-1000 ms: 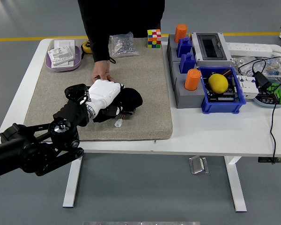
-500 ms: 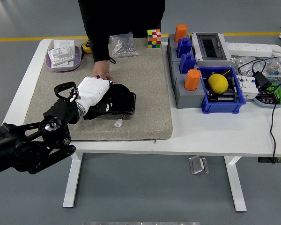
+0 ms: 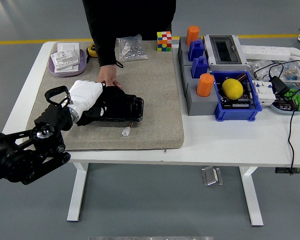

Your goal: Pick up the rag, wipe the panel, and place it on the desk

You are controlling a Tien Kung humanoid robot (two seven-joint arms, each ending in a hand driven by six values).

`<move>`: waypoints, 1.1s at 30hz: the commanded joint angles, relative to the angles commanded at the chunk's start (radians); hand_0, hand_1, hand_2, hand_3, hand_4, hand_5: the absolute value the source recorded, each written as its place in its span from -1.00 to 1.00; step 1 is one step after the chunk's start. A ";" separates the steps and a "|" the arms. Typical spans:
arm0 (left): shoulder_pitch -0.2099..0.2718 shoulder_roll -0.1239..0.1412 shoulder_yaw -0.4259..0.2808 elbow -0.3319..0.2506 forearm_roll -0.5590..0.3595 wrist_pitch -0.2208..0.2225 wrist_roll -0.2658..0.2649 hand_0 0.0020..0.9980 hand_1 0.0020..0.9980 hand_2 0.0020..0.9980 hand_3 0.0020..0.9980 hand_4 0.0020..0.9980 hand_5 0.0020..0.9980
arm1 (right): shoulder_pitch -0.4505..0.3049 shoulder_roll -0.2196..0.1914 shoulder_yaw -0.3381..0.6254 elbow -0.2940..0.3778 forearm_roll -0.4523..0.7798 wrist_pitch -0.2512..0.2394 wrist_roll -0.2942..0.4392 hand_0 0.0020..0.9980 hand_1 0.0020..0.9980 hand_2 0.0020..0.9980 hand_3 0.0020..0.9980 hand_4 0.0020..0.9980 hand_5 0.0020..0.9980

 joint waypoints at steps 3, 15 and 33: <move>0.006 0.013 -0.010 0.001 0.004 0.002 -0.001 -0.57 -0.78 -0.05 -0.25 -0.33 -1.00 | -0.001 -0.001 -0.005 0.000 0.006 0.000 0.001 0.44 0.03 0.33 0.15 1.00 -0.16; 0.028 0.064 -0.059 0.018 0.025 0.004 -0.002 -0.57 -0.78 -0.05 -0.25 -0.33 -1.00 | -0.002 0.000 -0.003 0.000 0.011 -0.001 0.002 0.44 0.03 0.33 0.15 1.00 -0.15; 0.070 0.106 -0.091 0.032 0.043 0.011 -0.003 -0.57 -0.78 -0.05 -0.25 -0.33 -1.00 | -0.006 0.001 0.008 0.000 0.010 -0.001 0.001 0.44 0.03 0.33 0.15 1.00 -0.15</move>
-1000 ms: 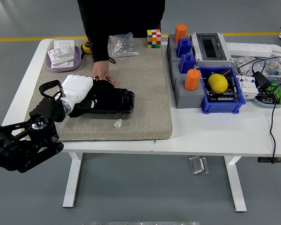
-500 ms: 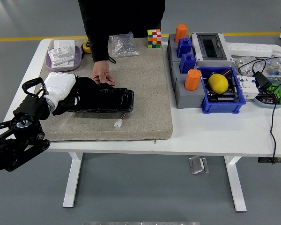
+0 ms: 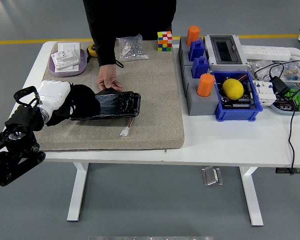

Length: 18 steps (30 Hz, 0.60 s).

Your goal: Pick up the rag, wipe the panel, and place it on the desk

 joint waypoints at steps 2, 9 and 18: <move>0.003 0.005 -0.008 0.000 0.005 0.001 0.001 -0.57 -0.78 -0.05 -0.25 -0.33 -1.00 | -0.001 0.001 0.000 0.000 0.000 0.000 0.000 0.44 0.03 0.33 0.15 1.00 -0.15; 0.021 0.018 -0.036 0.011 0.014 0.003 0.002 -0.57 -0.78 -0.05 -0.25 -0.33 -1.00 | -0.002 0.003 0.001 0.000 0.000 0.000 0.000 0.44 0.03 0.33 0.15 1.00 -0.15; 0.058 0.025 -0.104 0.054 0.014 0.013 -0.009 -0.57 -0.78 -0.05 -0.25 -0.32 -1.00 | 0.001 0.004 -0.009 0.000 0.014 0.000 0.001 0.44 0.03 0.33 0.15 1.00 -0.15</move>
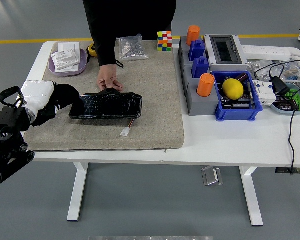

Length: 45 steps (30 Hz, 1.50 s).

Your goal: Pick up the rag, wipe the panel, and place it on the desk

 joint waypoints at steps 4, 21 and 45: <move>0.018 -0.003 -0.037 0.015 0.000 0.008 -0.007 -0.57 -0.78 -0.05 -0.25 -0.32 -1.00 | -0.001 -0.001 -0.002 0.000 0.003 0.000 -0.001 0.44 0.03 0.33 0.15 1.00 -0.15; 0.067 -0.065 -0.146 0.121 -0.155 0.094 -0.091 -0.53 -0.68 -0.02 -0.18 -0.36 -1.00 | 0.003 0.002 -0.016 0.000 0.019 -0.003 0.003 0.44 0.03 0.33 0.15 1.00 -0.15; 0.091 -0.081 -0.150 0.146 -0.274 0.098 -0.153 -0.29 0.33 0.48 0.20 0.49 -0.48 | 0.001 0.002 -0.005 0.000 0.010 -0.004 -0.001 0.44 0.03 0.33 0.15 1.00 -0.15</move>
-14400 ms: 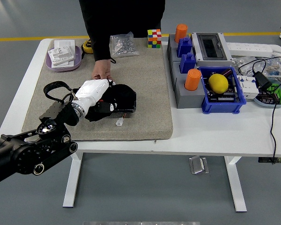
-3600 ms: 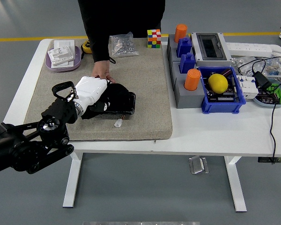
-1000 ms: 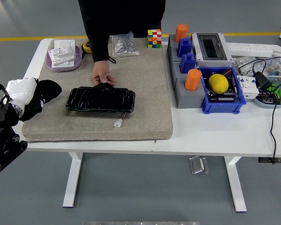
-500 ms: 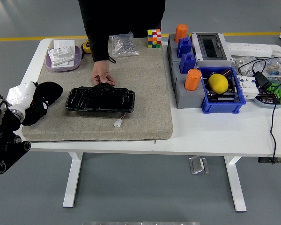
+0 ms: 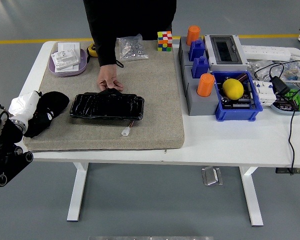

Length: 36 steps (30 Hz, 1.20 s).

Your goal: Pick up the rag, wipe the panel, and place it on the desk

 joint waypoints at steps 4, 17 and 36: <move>0.003 0.000 0.000 0.003 -0.011 -0.001 -0.006 -0.23 0.43 0.59 0.44 0.67 -0.24 | -0.001 0.001 0.003 0.000 -0.004 0.000 -0.001 0.44 0.03 0.33 0.15 1.00 -0.15; 0.007 0.016 -0.006 -0.017 -0.032 -0.001 -0.016 -0.20 0.46 0.62 0.63 0.86 0.04 | -0.002 0.001 0.017 0.000 -0.018 0.000 -0.006 0.45 0.02 0.33 0.15 1.00 -0.15; 0.034 0.066 -0.105 -0.164 -0.003 -0.003 -0.013 -0.18 0.43 0.61 0.64 0.91 0.15 | -0.001 0.003 0.020 0.000 -0.018 -0.001 -0.006 0.45 0.02 0.33 0.15 1.00 -0.15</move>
